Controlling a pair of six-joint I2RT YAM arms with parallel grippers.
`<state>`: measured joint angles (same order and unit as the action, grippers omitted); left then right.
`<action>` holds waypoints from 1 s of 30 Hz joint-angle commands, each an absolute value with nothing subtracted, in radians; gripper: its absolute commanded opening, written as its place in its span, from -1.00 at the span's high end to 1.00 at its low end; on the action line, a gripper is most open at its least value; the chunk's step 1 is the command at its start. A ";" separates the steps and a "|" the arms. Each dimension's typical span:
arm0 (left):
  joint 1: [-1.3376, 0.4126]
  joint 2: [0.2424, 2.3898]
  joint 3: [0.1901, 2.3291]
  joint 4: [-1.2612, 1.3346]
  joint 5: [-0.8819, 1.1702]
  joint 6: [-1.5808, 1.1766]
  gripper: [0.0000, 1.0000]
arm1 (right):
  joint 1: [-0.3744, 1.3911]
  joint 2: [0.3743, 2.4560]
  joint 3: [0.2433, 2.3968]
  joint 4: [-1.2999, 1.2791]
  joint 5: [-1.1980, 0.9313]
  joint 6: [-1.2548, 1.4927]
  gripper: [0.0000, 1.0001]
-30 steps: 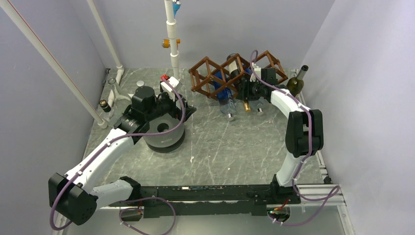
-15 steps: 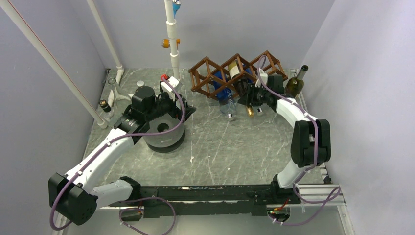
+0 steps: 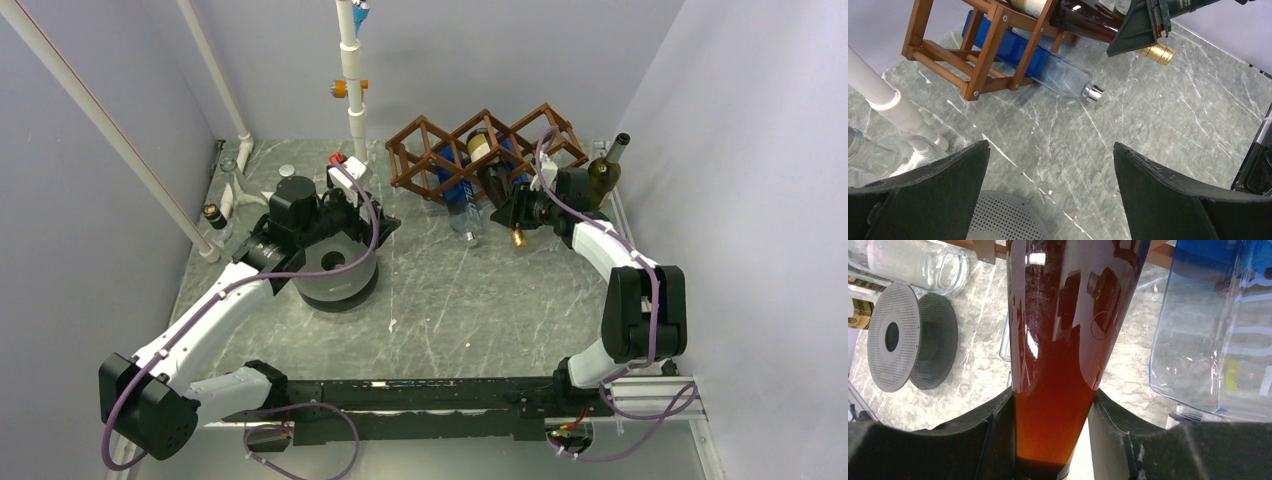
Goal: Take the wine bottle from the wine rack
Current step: Pick up the wine bottle from the wine rack.
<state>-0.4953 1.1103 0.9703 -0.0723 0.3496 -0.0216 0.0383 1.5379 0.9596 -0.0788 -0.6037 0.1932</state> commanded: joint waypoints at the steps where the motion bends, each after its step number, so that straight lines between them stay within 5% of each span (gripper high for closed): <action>1: -0.500 1.107 0.972 -0.052 0.348 -0.012 -0.99 | 0.025 1.471 0.938 0.023 -0.678 0.204 1.00; 30: -0.503 1.104 0.968 -0.045 0.354 -0.012 -0.99 | 0.005 1.314 0.784 0.073 -0.746 0.260 1.00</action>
<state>-0.4965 1.1103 0.9703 -0.0723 0.3496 -0.0189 0.0032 1.3827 0.7799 -0.0128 -0.6605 0.2474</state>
